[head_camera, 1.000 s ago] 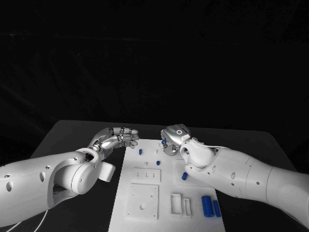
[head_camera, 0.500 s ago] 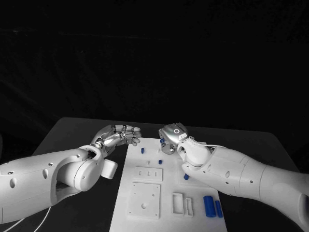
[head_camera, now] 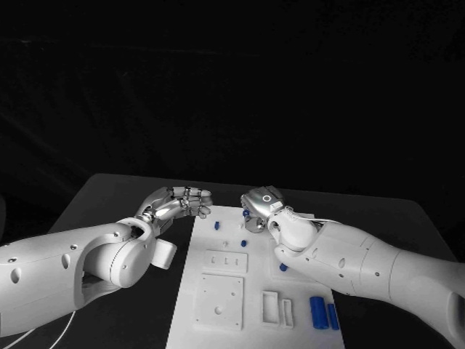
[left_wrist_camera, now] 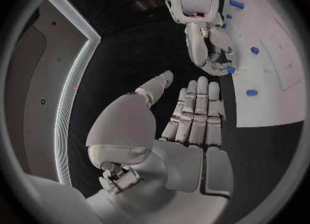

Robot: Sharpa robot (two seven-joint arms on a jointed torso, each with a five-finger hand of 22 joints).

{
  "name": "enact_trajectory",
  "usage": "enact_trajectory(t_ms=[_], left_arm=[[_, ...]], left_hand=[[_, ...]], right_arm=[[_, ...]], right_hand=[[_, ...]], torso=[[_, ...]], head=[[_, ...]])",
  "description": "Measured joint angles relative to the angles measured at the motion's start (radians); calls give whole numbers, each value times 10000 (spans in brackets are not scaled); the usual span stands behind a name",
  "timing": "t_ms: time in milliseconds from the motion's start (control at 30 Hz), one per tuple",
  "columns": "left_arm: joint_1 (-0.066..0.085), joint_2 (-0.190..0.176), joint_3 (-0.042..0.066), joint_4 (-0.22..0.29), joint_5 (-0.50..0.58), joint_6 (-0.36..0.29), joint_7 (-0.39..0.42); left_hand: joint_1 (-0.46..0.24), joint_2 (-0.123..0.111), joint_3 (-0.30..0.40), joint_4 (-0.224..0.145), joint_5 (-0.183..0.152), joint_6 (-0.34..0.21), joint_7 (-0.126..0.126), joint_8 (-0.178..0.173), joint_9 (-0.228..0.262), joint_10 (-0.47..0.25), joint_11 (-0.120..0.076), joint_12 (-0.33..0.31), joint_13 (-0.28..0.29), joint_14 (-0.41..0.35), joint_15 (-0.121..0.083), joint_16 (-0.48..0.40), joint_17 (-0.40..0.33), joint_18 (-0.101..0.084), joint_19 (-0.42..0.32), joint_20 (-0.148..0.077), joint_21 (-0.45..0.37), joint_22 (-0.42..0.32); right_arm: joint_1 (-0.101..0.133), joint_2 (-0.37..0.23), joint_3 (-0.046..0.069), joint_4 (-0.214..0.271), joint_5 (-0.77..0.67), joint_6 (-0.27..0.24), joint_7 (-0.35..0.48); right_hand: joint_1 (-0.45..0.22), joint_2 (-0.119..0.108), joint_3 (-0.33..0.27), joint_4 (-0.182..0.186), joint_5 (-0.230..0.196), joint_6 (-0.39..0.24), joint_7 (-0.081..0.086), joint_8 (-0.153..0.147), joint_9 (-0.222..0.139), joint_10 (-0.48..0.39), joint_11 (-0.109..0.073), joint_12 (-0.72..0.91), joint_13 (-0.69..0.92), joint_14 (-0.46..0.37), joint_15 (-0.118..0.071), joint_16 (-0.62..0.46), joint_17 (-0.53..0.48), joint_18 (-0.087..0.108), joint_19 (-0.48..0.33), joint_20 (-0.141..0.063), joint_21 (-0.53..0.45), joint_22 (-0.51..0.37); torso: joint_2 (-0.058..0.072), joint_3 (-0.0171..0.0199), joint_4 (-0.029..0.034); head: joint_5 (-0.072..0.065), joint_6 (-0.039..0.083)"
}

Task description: Assemble the parts on the task board

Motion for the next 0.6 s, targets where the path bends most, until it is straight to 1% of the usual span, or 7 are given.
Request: enact_trajectory(t_ms=[100, 400, 600], left_arm=[[17, 0, 0, 5, 0, -3, 0], [42, 30, 3, 27, -72, -10, 0], [43, 39, 3, 38, -147, -10, 0]], left_hand=[[0, 0, 0, 0, 0, 0, 0, 0, 0, 0, 0, 0, 0, 0, 0, 0, 0, -2, 0, 0, 0, 0], [0, 0, 27, -27, 0, 0, 0, 0, 0, 0, 0, 0, 0, 0, 0, 0, 8, -21, 0, 0, 0, 10], [0, 0, 27, -27, 0, 0, 0, 0, 0, 0, 0, 0, 0, 0, 0, 0, 8, -33, 0, 0, 0, 10]], right_arm=[[0, 22, 0, -47, 11, 30, 29], [4, 215, 4, -284, 25, 60, 98], [4, 227, 4, -365, 29, 74, 121]], right_hand=[[1, 1, 0, 0, -8, 1, -1, -2, 2, 0, 0, -1, 0, 1, 1, 0, 0, 0, 0, 0, 0, 0], [2, 2, -1, 0, 32, 0, -2, 25, 8, 0, 0, -8, 1, 3, 3, 0, 0, 0, 0, 0, 0, -1], [14, 13, -1, 0, 31, 0, -3, 26, 6, -1, 0, -7, 68, 18, 19, 0, 1, -1, 1, 1, 0, -2]], torso=[[29, -1, 18], [79, -7, 20], [125, -17, 51]], head=[[-5, 10], [37, 22], [38, 12]])
